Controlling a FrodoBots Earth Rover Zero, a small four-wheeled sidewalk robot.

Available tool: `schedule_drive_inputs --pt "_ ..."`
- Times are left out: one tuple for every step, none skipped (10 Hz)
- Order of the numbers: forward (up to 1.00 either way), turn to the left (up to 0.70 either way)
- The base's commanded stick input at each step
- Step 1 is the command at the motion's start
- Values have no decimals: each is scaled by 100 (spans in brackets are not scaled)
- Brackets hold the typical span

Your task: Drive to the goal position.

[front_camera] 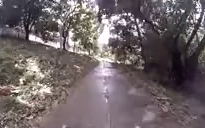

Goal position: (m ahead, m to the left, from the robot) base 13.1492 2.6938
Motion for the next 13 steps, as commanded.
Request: schedule_drive_inputs --pt "70 0" --pt "70 0" --pt "70 0" --pt "70 0" --pt "70 0" --pt "70 0" --pt "70 0" --pt "70 0" --pt "70 0" --pt "70 0" --pt "70 0" --pt "70 0" --pt "70 0"
